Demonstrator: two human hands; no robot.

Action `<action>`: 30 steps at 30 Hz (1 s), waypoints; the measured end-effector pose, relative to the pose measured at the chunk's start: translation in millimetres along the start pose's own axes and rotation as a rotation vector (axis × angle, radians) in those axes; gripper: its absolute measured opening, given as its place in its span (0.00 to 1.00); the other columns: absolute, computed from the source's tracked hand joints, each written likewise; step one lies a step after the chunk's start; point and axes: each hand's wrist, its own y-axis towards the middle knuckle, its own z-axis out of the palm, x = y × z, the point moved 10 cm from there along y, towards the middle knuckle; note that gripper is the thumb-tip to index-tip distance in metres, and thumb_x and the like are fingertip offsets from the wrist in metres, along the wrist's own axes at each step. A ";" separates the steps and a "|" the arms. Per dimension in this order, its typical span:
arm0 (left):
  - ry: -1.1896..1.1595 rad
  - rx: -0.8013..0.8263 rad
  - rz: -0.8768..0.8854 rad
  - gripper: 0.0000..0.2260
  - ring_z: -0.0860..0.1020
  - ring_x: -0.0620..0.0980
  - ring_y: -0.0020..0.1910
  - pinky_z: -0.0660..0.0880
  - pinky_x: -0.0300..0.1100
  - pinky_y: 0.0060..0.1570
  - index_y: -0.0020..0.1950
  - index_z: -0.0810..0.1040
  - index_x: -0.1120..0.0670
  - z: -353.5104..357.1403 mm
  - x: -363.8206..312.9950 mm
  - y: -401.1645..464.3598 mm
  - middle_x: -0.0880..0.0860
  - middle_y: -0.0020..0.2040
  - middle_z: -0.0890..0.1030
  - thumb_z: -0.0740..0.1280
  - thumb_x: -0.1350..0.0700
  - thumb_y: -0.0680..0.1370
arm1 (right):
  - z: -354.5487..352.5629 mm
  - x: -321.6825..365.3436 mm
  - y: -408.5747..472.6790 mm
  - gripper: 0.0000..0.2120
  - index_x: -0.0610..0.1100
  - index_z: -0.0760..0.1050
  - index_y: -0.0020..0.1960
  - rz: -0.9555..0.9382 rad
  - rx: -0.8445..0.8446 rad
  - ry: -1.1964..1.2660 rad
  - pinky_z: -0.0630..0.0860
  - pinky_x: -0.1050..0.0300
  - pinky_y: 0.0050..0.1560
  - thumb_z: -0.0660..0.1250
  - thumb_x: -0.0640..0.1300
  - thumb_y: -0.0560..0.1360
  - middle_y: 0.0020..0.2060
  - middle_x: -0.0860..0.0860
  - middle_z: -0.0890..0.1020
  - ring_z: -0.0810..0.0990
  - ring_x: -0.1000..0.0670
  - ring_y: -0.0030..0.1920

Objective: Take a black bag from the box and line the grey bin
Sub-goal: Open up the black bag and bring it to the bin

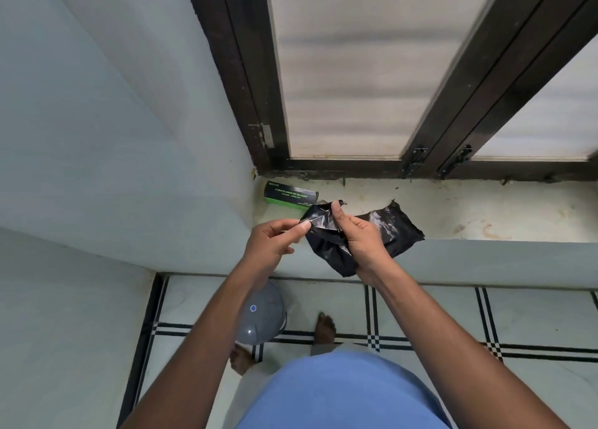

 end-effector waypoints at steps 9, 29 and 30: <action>-0.114 -0.154 0.001 0.15 0.82 0.47 0.44 0.77 0.44 0.46 0.49 0.87 0.55 -49.0 -10.0 -24.2 0.52 0.44 0.86 0.72 0.43 0.83 | 60.6 1.8 -21.9 0.30 0.40 0.81 0.57 -0.110 0.215 -0.272 0.68 0.58 0.34 0.84 0.64 0.72 0.37 0.41 0.75 0.73 0.49 0.36; -0.266 0.052 -0.054 0.14 0.74 0.49 0.30 0.70 0.36 0.25 0.52 0.85 0.60 -102.5 1.7 -89.1 0.56 0.39 0.84 0.75 0.49 0.81 | 122.5 -27.0 -139.2 0.48 0.51 0.75 0.77 -0.119 0.268 -0.494 0.79 0.50 0.69 0.65 0.83 0.70 0.70 0.49 0.83 0.84 0.51 0.67; -0.365 -0.021 -0.092 0.11 0.72 0.46 0.26 0.67 0.35 0.22 0.53 0.84 0.59 -116.8 10.2 -87.4 0.55 0.38 0.83 0.74 0.50 0.82 | 122.8 -38.4 -148.6 0.49 0.51 0.74 0.78 -0.107 0.283 -0.617 0.80 0.53 0.68 0.72 0.80 0.67 0.70 0.50 0.83 0.84 0.54 0.65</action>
